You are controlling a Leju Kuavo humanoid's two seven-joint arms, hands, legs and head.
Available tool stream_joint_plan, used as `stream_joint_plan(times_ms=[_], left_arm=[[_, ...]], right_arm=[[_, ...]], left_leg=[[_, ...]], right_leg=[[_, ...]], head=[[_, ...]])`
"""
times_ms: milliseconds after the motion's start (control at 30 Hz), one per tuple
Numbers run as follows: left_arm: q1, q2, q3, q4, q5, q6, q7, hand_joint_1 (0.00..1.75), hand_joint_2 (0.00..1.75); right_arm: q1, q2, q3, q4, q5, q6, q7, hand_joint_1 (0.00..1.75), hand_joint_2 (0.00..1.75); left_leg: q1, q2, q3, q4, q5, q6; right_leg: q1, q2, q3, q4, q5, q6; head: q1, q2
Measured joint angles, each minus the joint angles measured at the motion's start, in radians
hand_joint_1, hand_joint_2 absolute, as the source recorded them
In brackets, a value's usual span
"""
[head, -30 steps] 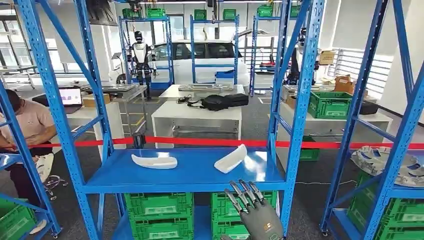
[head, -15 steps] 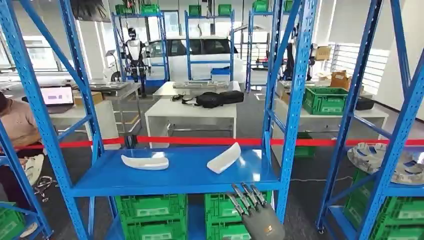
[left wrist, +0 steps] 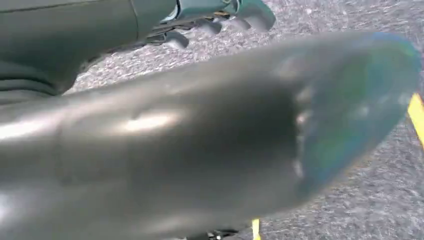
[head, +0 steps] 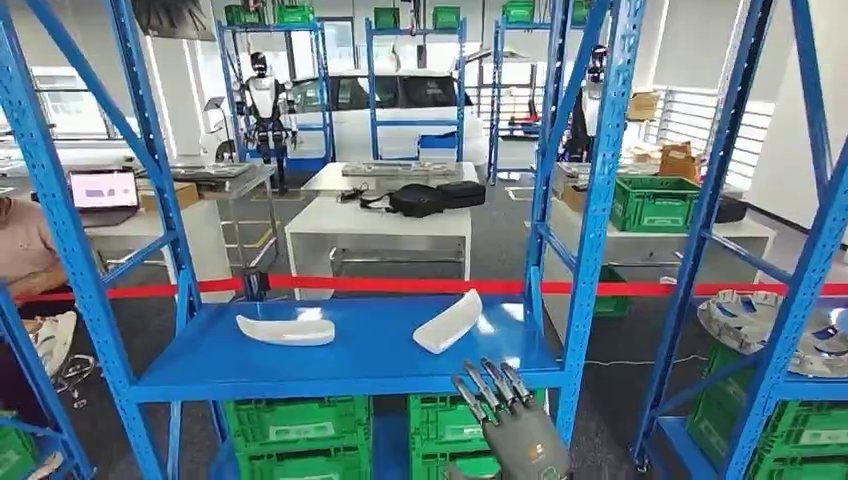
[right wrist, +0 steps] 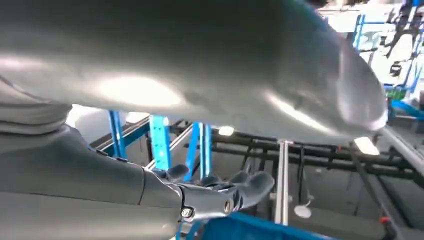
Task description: Take the parts from the cabinet and place them on the table.
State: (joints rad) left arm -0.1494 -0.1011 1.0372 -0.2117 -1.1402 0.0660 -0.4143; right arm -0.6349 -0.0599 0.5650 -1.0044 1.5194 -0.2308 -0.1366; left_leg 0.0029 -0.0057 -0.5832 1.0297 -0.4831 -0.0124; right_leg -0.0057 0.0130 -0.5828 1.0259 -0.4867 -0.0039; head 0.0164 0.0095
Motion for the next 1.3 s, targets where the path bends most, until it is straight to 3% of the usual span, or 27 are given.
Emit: stream_joint_plan(times_ms=[67, 100, 167, 200, 233, 267, 333, 367, 400, 500, 567, 600, 700, 733, 767, 800, 867, 900, 933, 1033, 1100, 1167, 1200, 1233, 1267, 1300], left_arm=[[-0.001, -0.002, 0.000, 0.000, 0.000, 0.000, 0.000, 0.00, 0.00], [-0.002, -0.001, 0.000, 0.000, 0.000, 0.001, 0.000, 0.00, 0.00], [-0.002, 0.000, 0.000, 0.000, 0.000, 0.003, 0.000, 0.00, 0.00], [-0.002, 0.000, 0.000, 0.000, 0.000, 0.003, 0.000, 0.00, 0.00], [-0.001, 0.000, 0.000, 0.000, 0.001, 0.003, 0.000, 0.00, 0.00], [0.000, 0.000, 0.000, 0.000, 0.001, 0.003, 0.000, 0.00, 0.00], [-0.001, 0.000, 0.000, 0.000, 0.001, 0.003, 0.000, 0.00, 0.00], [-0.001, 0.000, 0.000, 0.000, 0.001, 0.003, 0.000, 0.00, 0.00], [-0.003, -0.001, 0.000, 0.000, 0.001, 0.003, 0.000, 0.00, 0.00], [-0.002, 0.000, 0.000, 0.000, 0.001, 0.003, 0.001, 0.00, 0.00], [-0.004, 0.001, 0.000, -0.001, 0.001, 0.003, 0.001, 0.00, 0.00], [-0.005, -0.002, 0.000, 0.000, 0.000, 0.003, 0.000, 0.00, 0.00], [-0.002, 0.000, 0.000, 0.000, 0.000, 0.003, 0.003, 0.00, 0.00], [0.001, 0.000, 0.000, 0.000, 0.001, 0.003, 0.004, 0.00, 0.00], [0.003, 0.000, 0.000, 0.000, 0.003, 0.003, 0.006, 0.00, 0.00], [0.004, 0.000, 0.000, 0.000, 0.005, 0.002, 0.006, 0.00, 0.00], [0.004, 0.000, 0.000, 0.000, 0.012, 0.003, 0.005, 0.00, 0.00], [0.006, -0.001, 0.000, 0.001, 0.012, 0.003, 0.005, 0.00, 0.00], [0.005, -0.001, 0.000, 0.001, 0.013, 0.003, 0.002, 0.00, 0.00], [0.013, -0.001, 0.000, 0.003, 0.013, 0.003, 0.000, 0.00, 0.00], [0.012, -0.002, 0.000, 0.003, 0.013, 0.003, 0.000, 0.00, 0.00], [0.012, 0.000, 0.000, 0.002, 0.013, 0.004, 0.000, 0.00, 0.00], [0.011, 0.000, 0.000, 0.003, 0.013, 0.004, 0.000, 0.00, 0.00], [0.012, 0.000, 0.000, 0.003, 0.013, 0.004, 0.001, 0.00, 0.00], [0.013, 0.000, 0.000, 0.003, 0.013, 0.004, 0.002, 0.00, 0.00], [0.013, 0.000, 0.000, 0.003, 0.013, 0.004, 0.002, 0.00, 0.00]], right_arm=[[-0.005, 0.000, 0.000, 0.000, 0.000, -0.001, 0.000, 0.00, 0.00], [-0.011, 0.000, 0.000, 0.000, 0.000, 0.000, 0.001, 0.00, 0.00], [-0.011, 0.000, 0.000, 0.001, 0.000, -0.001, 0.000, 0.00, 0.00], [-0.009, 0.000, 0.000, 0.003, -0.001, -0.001, 0.000, 0.00, 0.00], [-0.008, 0.000, 0.000, 0.005, -0.001, -0.001, 0.000, 0.00, 0.00], [-0.008, 0.000, 0.000, 0.006, -0.001, -0.001, 0.000, 0.00, 0.00], [-0.011, 0.000, 0.000, 0.006, -0.001, -0.001, 0.000, 0.00, 0.00], [-0.012, 0.000, 0.000, 0.006, -0.001, -0.001, 0.000, 0.00, 0.00], [-0.013, 0.001, 0.000, 0.007, -0.001, -0.001, 0.000, 0.00, 0.00], [-0.015, 0.001, 0.000, 0.008, -0.001, -0.001, 0.000, 0.00, 0.00], [-0.015, 0.004, -0.001, 0.008, -0.001, -0.002, 0.000, 0.00, 0.00], [-0.017, 0.004, -0.001, 0.008, -0.002, -0.003, 0.001, 0.00, 0.00], [-0.013, 0.004, -0.001, 0.010, -0.002, -0.003, 0.000, 0.00, 0.00], [-0.011, 0.004, -0.001, 0.011, -0.002, -0.003, 0.000, 0.00, 0.00], [-0.010, 0.004, -0.001, 0.011, -0.002, -0.003, -0.001, 0.00, 0.00], [-0.010, 0.004, -0.001, 0.011, -0.002, -0.003, -0.001, 0.00, 0.00], [-0.012, 0.005, -0.001, 0.013, -0.002, -0.003, -0.004, 0.00, 0.00], [-0.014, 0.006, -0.001, 0.014, -0.002, -0.002, -0.003, 0.00, 0.00], [-0.019, 0.006, -0.001, 0.016, -0.002, -0.001, -0.003, 0.00, 0.00], [-0.027, 0.009, -0.001, 0.022, -0.003, -0.002, -0.003, 0.00, 0.00], [-0.030, 0.009, -0.001, 0.023, -0.005, -0.002, -0.003, 0.00, 0.00], [-0.034, 0.011, -0.001, 0.025, -0.006, -0.002, -0.003, 0.00, 0.00], [-0.032, 0.011, 0.000, 0.028, -0.006, -0.002, -0.003, 0.00, 0.00], [-0.030, 0.011, 0.000, 0.030, -0.006, -0.001, -0.003, 0.00, 0.00], [-0.028, 0.010, 0.000, 0.034, -0.006, -0.001, -0.003, 0.00, 0.00], [-0.028, 0.010, 0.000, 0.035, -0.006, 0.000, -0.003, 0.00, 0.00]], left_leg=[[0.008, 0.001, 0.012, -0.013, 0.003, 0.014], [0.008, 0.001, 0.013, -0.014, 0.002, 0.021], [0.006, 0.003, 0.014, -0.013, -0.002, 0.027], [0.005, 0.003, 0.015, -0.012, -0.003, 0.030], [0.004, 0.003, 0.016, -0.011, -0.006, 0.032], [0.003, 0.002, 0.020, -0.010, -0.009, 0.032], [0.001, 0.000, 0.032, -0.008, -0.018, 0.028], [0.001, 0.001, 0.039, -0.008, -0.023, 0.026], [-0.005, 0.001, 0.035, -0.006, -0.026, 0.021], [0.000, 0.001, 0.034, -0.012, -0.025, 0.008], [-0.003, 0.000, 0.037, -0.007, -0.037, -0.005], [-0.004, 0.001, 0.020, 0.034, -0.059, -0.009], [0.007, 0.002, -0.103, 0.251, -0.134, -0.024], [0.008, 0.002, -0.129, 0.283, -0.130, -0.026], [0.011, 0.002, -0.132, 0.269, -0.105, -0.028], [0.013, 0.002, -0.115, 0.218, -0.061, -0.030], [0.019, 0.004, -0.046, 0.049, 0.041, -0.036], [0.016, 0.001, -0.033, 0.024, 0.020, -0.039], [0.014, 0.000, -0.024, 0.007, 0.014, -0.022], [0.010, -0.002, -0.024, 0.010, 0.013, 0.002], [0.014, -0.001, -0.018, 0.006, 0.012, 0.016], [0.012, -0.001, -0.016, 0.006, 0.008, 0.023], [0.009, 0.000, -0.014, 0.007, 0.005, 0.028], [0.007, 0.000, -0.013, 0.007, 0.003, 0.030], [0.005, -0.001, -0.009, 0.007, 0.000, 0.032], [0.002, -0.001, -0.004, 0.007, -0.003, 0.032]], right_leg=[[-0.001, -0.003, -0.003, 0.019, -0.017, 0.012], [0.000, -0.006, -0.028, 0.067, -0.041, 0.015], [-0.002, -0.006, -0.121, 0.237, -0.103, 0.020], [-0.001, -0.006, -0.159, 0.298, -0.118, 0.020], [-0.001, -0.006, -0.178, 0.318, -0.107, 0.019], [-0.001, -0.006, -0.170, 0.283, -0.071, 0.015], [0.002, -0.007, -0.101, 0.120, 0.029, 0.003], [0.006, -0.008, -0.065, 0.035, 0.062, -0.006], [0.013, -0.010, -0.047, 0.018, 0.044, -0.012], [0.016, -0.007, -0.046, 0.007, 0.036, -0.017], [0.001, -0.007, -0.028, -0.013, 0.040, -0.024], [-0.002, -0.008, -0.022, -0.015, 0.037, -0.031], [-0.004, -0.009, -0.019, -0.015, 0.032, -0.035], [-0.004, -0.008, -0.018, -0.014, 0.030, -0.034], [-0.005, -0.007, -0.017, -0.013, 0.028, -0.033], [-0.006, -0.006, -0.014, -0.010, 0.024, -0.029], [-0.009, -0.006, -0.008, 0.001, 0.011, -0.018], [-0.005, -0.006, -0.010, 0.006, 0.006, -0.010], [-0.002, -0.003, -0.017, 0.012, 0.002, -0.004], [-0.004, -0.004, -0.012, 0.004, 0.003, 0.011], [-0.006, -0.009, -0.027, 0.043, -0.020, 0.020], [-0.004, -0.009, -0.094, 0.173, -0.077, 0.023], [-0.004, -0.009, -0.151, 0.275, -0.113, 0.023], [-0.004, -0.009, -0.180, 0.321, -0.121, 0.021], [-0.003, -0.009, -0.195, 0.330, -0.107, 0.017], [0.000, -0.009, -0.182, 0.287, -0.070, 0.010]], head=[[0.002, 0.000], [0.003, 0.000], [0.004, 0.000], [0.004, 0.000], [0.005, 0.000], [0.005, 0.000], [0.006, 0.000], [0.006, 0.000], [0.004, 0.000], [0.005, 0.000], [0.005, 0.000], [0.000, 0.000], [-0.001, 0.000], [-0.001, 0.000], [-0.002, 0.000], [-0.002, 0.000], [-0.002, 0.000], [-0.002, 0.000], [-0.003, 0.000], [0.000, 0.000], [0.002, 0.000], [0.003, 0.000], [0.004, 0.000], [0.004, 0.000], [0.005, 0.000], [0.005, 0.000]])
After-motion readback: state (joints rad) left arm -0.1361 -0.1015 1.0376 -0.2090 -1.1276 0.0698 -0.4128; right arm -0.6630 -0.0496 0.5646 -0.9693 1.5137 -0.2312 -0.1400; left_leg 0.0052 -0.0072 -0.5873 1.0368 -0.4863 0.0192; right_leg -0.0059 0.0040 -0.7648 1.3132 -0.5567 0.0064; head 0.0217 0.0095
